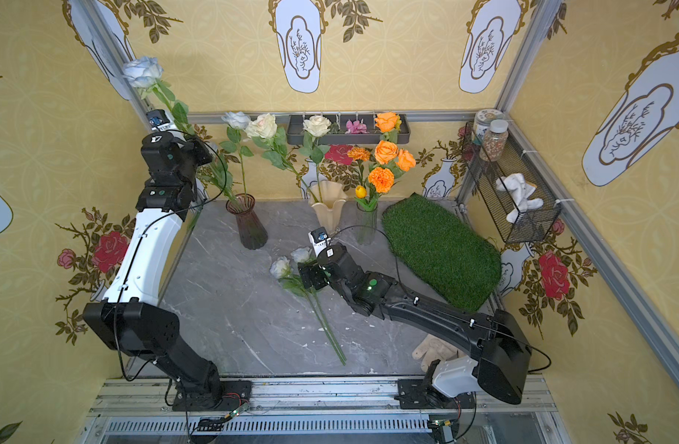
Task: Arrange the flowers in different vases according to their colors
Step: Insert the flower into the vase.
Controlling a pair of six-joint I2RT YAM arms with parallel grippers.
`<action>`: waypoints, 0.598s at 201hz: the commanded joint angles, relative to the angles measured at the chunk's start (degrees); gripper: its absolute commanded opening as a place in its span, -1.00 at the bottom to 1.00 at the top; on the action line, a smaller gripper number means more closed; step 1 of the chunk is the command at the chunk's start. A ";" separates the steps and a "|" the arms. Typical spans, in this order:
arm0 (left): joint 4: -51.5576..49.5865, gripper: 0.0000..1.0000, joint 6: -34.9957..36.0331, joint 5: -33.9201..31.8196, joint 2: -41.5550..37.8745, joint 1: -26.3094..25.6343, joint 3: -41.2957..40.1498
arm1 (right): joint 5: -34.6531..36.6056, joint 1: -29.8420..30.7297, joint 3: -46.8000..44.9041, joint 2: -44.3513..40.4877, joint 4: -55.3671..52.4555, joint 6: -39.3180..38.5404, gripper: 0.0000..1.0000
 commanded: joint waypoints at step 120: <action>1.91 -0.26 -1.75 8.02 -1.04 -1.90 -12.61 | -0.06 -2.42 -0.86 -3.70 -2.43 1.84 0.95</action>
